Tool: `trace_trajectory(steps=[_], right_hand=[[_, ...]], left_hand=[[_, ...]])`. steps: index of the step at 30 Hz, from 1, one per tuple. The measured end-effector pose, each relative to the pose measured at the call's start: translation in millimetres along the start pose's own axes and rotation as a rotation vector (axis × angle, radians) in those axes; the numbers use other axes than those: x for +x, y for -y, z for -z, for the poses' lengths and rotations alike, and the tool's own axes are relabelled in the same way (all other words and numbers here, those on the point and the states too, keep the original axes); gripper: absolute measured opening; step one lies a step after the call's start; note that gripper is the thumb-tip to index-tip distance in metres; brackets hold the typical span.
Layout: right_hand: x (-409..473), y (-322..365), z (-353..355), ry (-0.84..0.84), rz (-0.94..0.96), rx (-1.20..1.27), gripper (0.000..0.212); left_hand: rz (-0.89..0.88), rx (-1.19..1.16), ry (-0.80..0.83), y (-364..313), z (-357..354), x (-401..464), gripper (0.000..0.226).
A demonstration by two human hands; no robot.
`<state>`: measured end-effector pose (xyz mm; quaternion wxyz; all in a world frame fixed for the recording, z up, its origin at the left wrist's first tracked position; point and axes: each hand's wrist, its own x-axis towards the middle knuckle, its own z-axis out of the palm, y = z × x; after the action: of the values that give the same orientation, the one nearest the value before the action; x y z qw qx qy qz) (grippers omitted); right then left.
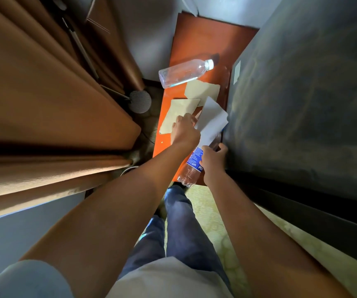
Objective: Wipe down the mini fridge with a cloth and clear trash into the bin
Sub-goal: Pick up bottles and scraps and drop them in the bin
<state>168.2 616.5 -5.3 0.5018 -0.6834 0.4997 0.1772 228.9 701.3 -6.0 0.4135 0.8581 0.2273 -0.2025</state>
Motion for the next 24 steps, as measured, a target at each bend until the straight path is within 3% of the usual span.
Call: trace_trajectory(steps=[4, 7, 10, 14, 16, 21, 24], right_hand=[[-1, 0, 1, -0.004, 0.062, -0.055, 0.036], [-4, 3, -2, 0.027, 0.149, -0.229, 0.017], [-8, 7, -9, -0.005, 0.191, -0.230, 0.023], [-9, 8, -11, -0.055, 0.178, -0.132, 0.054], [-7, 9, -12, -0.063, 0.187, -0.122, 0.060], [-5, 12, -17, -0.007, 0.207, -0.118, 0.053], [-4, 14, -21, -0.007, 0.242, -0.124, 0.048]], left_hand=[[-0.011, -0.094, 0.109, -1, 3, 2, 0.022], [0.055, -0.219, 0.154, 0, 8, 3, 0.023], [0.076, -0.274, 0.199, 4, 12, 5, 0.025], [0.129, -0.449, 0.243, 12, 16, 6, 0.024], [0.153, -0.510, 0.258, 16, 19, 7, 0.023], [0.155, -0.513, 0.239, 20, 23, 9, 0.027], [0.101, -0.412, 0.107, 26, 22, 14, 0.029]])
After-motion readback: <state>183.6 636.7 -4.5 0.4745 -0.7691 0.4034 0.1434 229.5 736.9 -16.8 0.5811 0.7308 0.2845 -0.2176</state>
